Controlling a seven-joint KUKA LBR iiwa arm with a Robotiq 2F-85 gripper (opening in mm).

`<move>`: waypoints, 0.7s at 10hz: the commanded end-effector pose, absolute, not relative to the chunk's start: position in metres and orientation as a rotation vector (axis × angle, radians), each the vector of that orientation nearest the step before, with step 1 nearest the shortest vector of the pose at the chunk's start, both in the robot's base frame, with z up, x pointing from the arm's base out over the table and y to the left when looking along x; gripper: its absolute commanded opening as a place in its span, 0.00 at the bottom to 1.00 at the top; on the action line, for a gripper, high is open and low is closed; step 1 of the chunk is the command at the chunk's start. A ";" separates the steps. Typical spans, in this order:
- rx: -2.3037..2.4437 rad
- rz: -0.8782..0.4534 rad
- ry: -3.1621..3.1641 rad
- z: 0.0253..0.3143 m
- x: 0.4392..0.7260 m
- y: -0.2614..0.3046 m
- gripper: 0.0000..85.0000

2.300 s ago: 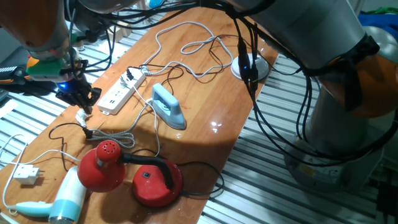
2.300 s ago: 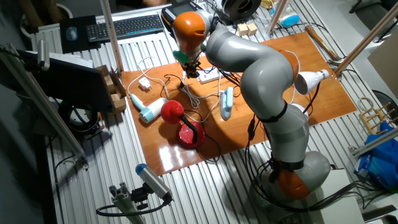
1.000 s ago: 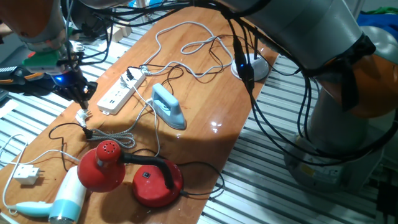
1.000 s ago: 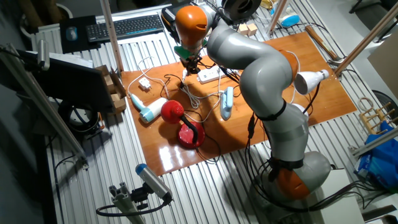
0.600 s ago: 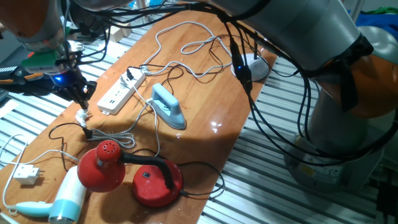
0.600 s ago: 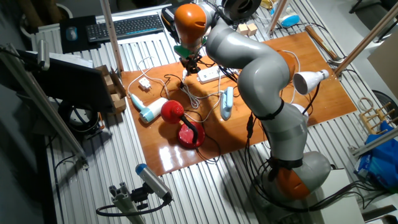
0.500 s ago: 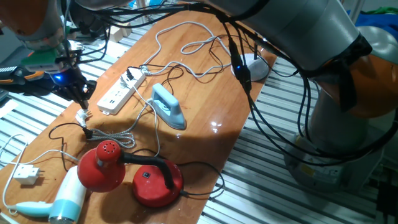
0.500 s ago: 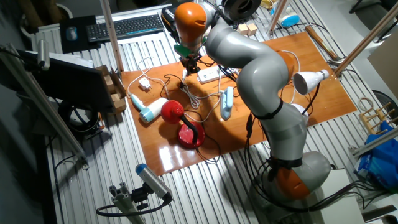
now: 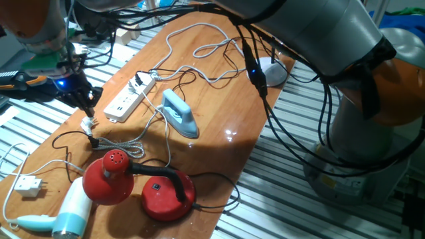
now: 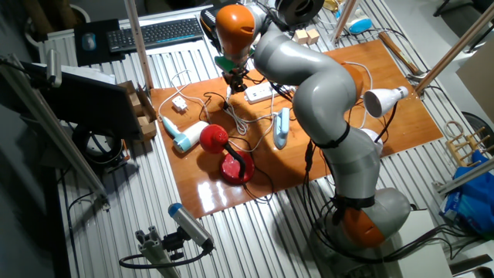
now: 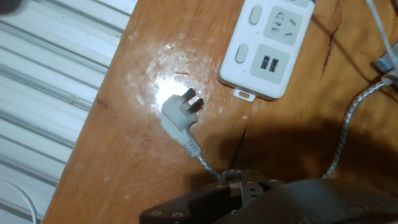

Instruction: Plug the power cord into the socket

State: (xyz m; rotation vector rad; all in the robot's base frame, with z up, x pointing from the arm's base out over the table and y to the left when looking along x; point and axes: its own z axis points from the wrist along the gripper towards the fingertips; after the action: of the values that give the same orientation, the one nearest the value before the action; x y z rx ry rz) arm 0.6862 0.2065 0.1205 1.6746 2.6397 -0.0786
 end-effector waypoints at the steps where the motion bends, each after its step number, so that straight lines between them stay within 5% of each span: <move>1: 1.671 -0.089 2.639 0.115 0.689 0.210 0.00; 5: 1.682 -0.124 2.606 0.102 0.692 0.215 0.00; 6: 1.671 -0.102 2.589 0.100 0.692 0.211 0.20; 7: 1.667 -0.083 2.580 0.096 0.691 0.206 0.60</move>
State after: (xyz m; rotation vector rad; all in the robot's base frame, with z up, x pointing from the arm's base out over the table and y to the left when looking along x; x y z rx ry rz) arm 0.6907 0.2060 0.0965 1.6678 2.5804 -0.0858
